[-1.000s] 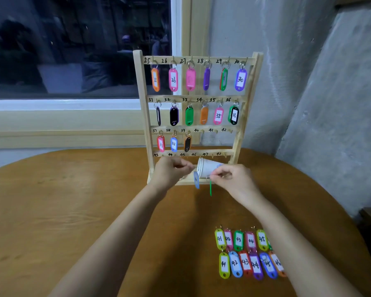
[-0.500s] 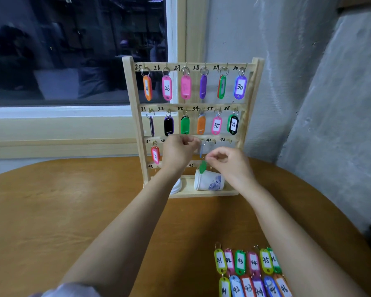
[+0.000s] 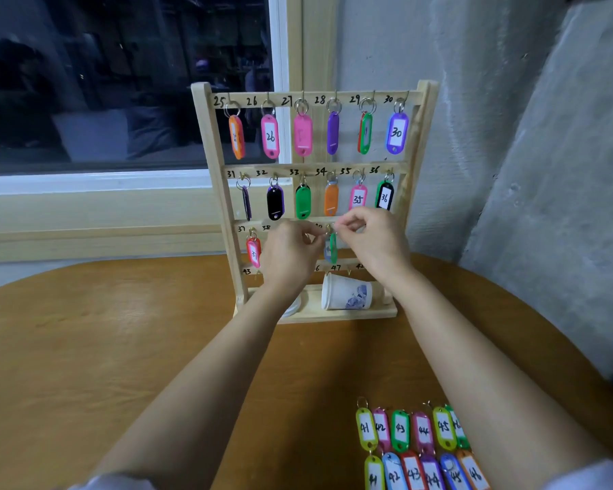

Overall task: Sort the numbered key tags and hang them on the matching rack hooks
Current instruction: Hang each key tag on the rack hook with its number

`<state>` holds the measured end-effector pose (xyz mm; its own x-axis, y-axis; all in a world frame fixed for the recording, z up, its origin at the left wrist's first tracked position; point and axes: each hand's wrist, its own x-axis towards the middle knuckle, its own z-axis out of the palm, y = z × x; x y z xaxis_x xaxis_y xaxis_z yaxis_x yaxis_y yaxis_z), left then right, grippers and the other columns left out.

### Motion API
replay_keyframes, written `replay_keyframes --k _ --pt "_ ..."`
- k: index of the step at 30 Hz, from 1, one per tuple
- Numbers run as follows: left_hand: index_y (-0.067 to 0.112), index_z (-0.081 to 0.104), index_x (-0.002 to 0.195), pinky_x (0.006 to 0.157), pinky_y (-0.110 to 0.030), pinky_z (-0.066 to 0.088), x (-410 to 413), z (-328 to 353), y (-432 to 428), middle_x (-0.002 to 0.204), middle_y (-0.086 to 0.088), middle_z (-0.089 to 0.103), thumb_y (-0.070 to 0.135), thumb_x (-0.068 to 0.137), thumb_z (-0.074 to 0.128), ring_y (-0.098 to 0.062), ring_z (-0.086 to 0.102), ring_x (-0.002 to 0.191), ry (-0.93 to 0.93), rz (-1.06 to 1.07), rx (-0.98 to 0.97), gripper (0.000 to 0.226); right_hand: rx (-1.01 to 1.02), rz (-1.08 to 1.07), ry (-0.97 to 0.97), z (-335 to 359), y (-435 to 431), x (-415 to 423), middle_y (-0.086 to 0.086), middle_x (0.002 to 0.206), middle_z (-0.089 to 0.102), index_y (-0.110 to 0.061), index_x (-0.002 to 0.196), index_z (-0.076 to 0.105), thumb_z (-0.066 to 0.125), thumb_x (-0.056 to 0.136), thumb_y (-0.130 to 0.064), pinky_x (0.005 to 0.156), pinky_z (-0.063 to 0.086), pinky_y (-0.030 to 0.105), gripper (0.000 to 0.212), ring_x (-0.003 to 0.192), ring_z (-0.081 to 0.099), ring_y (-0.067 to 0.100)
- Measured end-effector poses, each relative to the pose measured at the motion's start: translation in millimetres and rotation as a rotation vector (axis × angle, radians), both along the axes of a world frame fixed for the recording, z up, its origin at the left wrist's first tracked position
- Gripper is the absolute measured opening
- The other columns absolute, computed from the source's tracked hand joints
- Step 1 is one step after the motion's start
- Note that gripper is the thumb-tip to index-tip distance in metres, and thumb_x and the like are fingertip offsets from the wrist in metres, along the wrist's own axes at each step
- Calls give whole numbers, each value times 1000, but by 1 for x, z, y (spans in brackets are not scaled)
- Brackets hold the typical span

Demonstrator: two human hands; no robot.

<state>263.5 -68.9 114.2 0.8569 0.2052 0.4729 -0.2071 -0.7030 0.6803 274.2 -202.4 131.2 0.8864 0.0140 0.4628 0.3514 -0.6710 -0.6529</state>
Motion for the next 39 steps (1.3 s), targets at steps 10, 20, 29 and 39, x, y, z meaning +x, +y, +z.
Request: replay_keyframes --k 10,20,29,39 --pt "22 74 89 53 -24 32 -23 -25 11 52 13 44 25 84 67 -5 42 52 101 -98 75 9 -351 -68 -98 -4 5 -13 -7 92 70 -24 99 69 64 89 -26 68 49 26 12 87 64 14" --pt "24 73 94 77 -32 53 -93 -108 12 88 3 72 32 82 71 -12 62 78 467 -354 226 15 -389 81 176 -79 -33 -99 -17 97 65 -33 108 66 65 87 -31 57 36 12 21 74 53 -5" --pt "32 69 96 83 -33 42 -135 -129 -24 93 9 68 54 82 60 -16 55 98 433 -190 267 28 -369 48 329 -117 -67 -152 -20 91 63 -34 104 67 63 88 -33 51 28 13 17 61 42 -7" --pt "32 71 90 81 -36 27 -138 -126 -40 89 10 66 45 82 61 -19 48 105 486 -95 202 18 -335 114 379 -126 -73 -180 -20 86 62 -34 101 69 67 86 -30 49 32 11 16 67 53 -8"
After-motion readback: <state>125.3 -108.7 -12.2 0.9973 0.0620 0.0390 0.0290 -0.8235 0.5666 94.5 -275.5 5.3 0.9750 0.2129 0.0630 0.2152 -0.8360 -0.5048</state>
